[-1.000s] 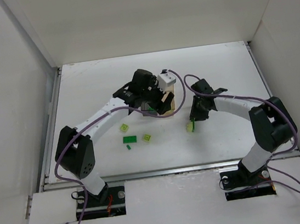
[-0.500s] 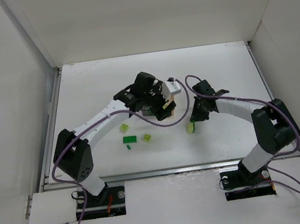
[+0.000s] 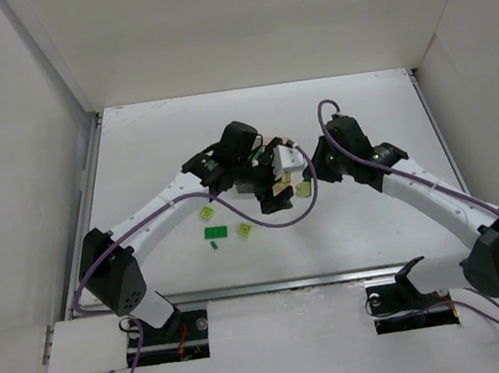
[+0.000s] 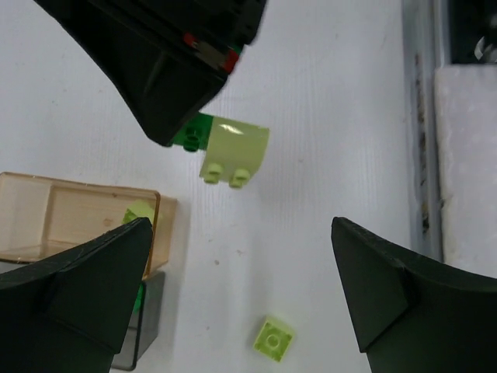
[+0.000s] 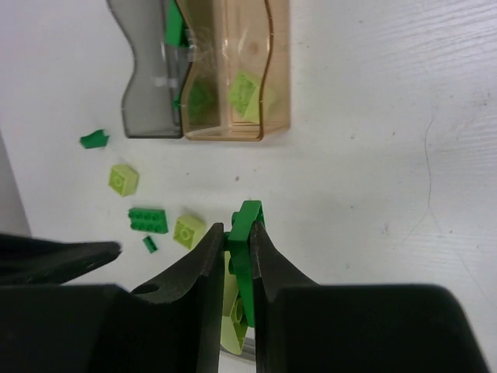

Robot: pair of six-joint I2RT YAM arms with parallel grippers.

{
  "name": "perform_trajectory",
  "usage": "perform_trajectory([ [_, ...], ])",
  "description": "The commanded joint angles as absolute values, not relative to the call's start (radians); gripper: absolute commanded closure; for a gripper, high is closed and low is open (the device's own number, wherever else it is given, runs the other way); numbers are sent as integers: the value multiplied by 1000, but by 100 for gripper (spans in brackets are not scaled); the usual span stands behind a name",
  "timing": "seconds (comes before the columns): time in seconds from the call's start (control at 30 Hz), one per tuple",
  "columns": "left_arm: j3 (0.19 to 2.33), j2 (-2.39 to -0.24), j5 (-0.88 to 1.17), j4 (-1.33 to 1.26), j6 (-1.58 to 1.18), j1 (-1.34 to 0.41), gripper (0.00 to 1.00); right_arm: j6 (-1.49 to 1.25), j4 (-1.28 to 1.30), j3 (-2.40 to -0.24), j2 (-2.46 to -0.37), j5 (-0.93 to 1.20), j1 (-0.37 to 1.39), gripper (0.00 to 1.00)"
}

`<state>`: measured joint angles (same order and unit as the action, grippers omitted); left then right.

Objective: Sort the legos into containers by color

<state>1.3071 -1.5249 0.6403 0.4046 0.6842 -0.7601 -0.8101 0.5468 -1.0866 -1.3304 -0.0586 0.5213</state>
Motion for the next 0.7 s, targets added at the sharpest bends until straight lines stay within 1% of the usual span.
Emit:
perform_trajectory([
  [0.0, 1382, -1551, 783, 364, 442, -755, 0, -856, 561, -1120, -1243, -123, 546, 100],
  [0.03, 1382, -1551, 804, 342, 323, -755, 0, -865, 549, -1120, -1223, -161, 573, 100],
  [0.17, 1380, -1551, 876, 210, 68, -721, 0, -865, 529, -1111, -1138, -251, 603, 100],
  [0.23, 1401, -1560, 900, 210, 70, -721, 0, -876, 500, -1100, -1105, -252, 612, 100],
  [0.27, 1414, -1551, 881, 210, 99, -741, 0, -876, 500, -1100, -1104, -252, 612, 100],
  [0.3, 1414, -1542, 844, 228, 211, -762, 0, -876, 500, -1100, -1104, -252, 612, 100],
  [0.33, 1414, -1519, 753, 238, 272, -803, 0, -876, 514, -1115, -1104, -252, 612, 100],
  [0.37, 1414, -1508, 709, 238, 326, -819, 0, -876, 523, -1115, -1114, -241, 612, 100],
  [0.47, 1391, -1486, 594, 225, 486, -828, 0, -876, 534, -1126, -1114, -241, 612, 100],
  [0.53, 1365, -1477, 560, 212, 567, -828, 0, -876, 525, -1115, -1114, -218, 612, 100],
  [0.67, 1292, -1454, 560, 180, 776, -848, 5, -876, 488, -1106, -1114, -177, 612, 100],
])
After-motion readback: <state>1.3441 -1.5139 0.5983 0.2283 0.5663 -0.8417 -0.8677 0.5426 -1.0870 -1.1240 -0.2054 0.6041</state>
